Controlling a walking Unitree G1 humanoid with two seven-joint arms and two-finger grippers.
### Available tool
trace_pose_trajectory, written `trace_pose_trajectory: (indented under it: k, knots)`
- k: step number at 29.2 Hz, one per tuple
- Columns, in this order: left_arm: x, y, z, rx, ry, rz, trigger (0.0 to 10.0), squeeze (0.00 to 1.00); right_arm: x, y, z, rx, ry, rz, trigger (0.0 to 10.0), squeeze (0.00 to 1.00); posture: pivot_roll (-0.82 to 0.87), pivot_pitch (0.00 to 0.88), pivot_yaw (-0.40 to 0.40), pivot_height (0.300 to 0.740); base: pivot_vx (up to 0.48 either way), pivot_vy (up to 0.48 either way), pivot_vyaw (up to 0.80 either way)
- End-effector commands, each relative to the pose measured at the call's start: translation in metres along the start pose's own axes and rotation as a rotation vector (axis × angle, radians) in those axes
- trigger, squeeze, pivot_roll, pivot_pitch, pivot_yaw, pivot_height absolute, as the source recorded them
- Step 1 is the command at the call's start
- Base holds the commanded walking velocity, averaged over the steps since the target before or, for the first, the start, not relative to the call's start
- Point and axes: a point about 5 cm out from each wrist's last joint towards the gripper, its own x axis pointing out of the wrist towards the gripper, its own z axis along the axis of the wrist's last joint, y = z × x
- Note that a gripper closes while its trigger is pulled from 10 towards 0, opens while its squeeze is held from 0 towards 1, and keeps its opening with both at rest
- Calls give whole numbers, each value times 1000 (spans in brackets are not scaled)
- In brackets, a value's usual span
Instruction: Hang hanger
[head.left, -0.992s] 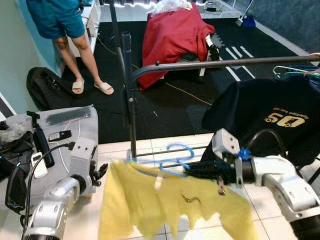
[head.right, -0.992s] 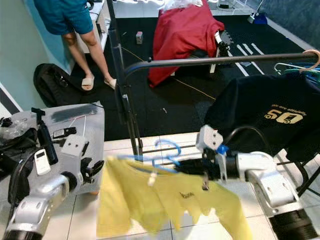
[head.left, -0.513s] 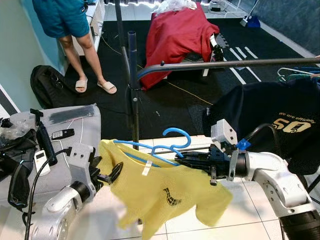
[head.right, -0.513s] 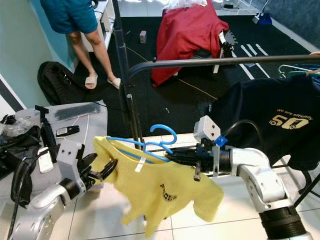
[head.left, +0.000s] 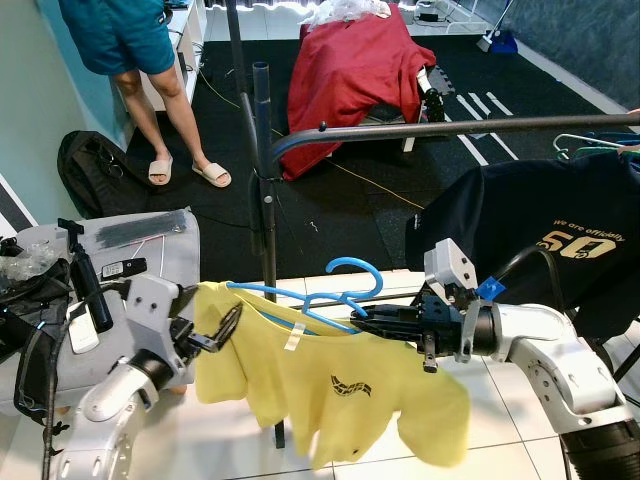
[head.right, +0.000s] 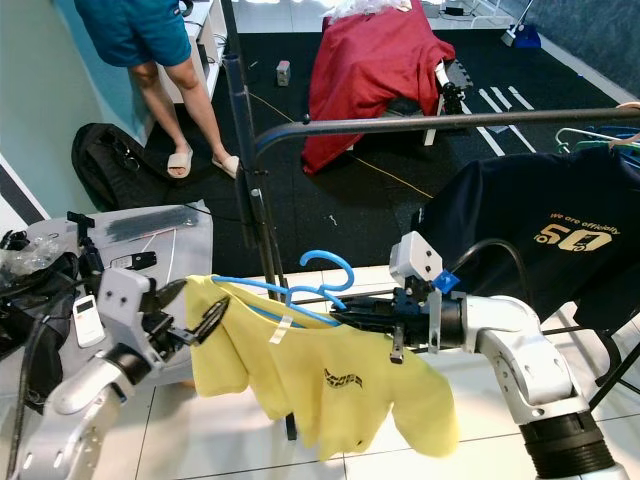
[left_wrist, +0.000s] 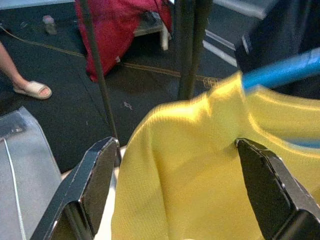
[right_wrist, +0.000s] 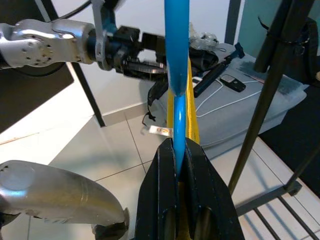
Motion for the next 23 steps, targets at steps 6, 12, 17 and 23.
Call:
trace_pose_trajectory:
  k: [6, 12, 17, 23]
  knots:
    - [-8, 6, -23, 67, 119, -50, 10000, 204, -2, 1, 9, -28, -35, 25, 10000, 0, -80, 122, 4, 740, 0, 0, 0]
    - [-8, 7, -35, 27, 140, -35, 10000, 0, -4, 3, 21, -27, -71, 62, 10000, 0, -84, 121, 2, 740, 0, 0, 0]
    - [-3, 7, -35, 10, 118, -16, 10000, 0, -5, 5, 22, -15, -70, 85, 10000, 0, -87, 121, 0, 740, 0, 0, 0]
    - [9, 3, -33, -8, 74, -21, 10000, 0, -5, 8, 19, 6, -48, 124, 10000, 0, -92, 118, -4, 740, 0, 0, 0]
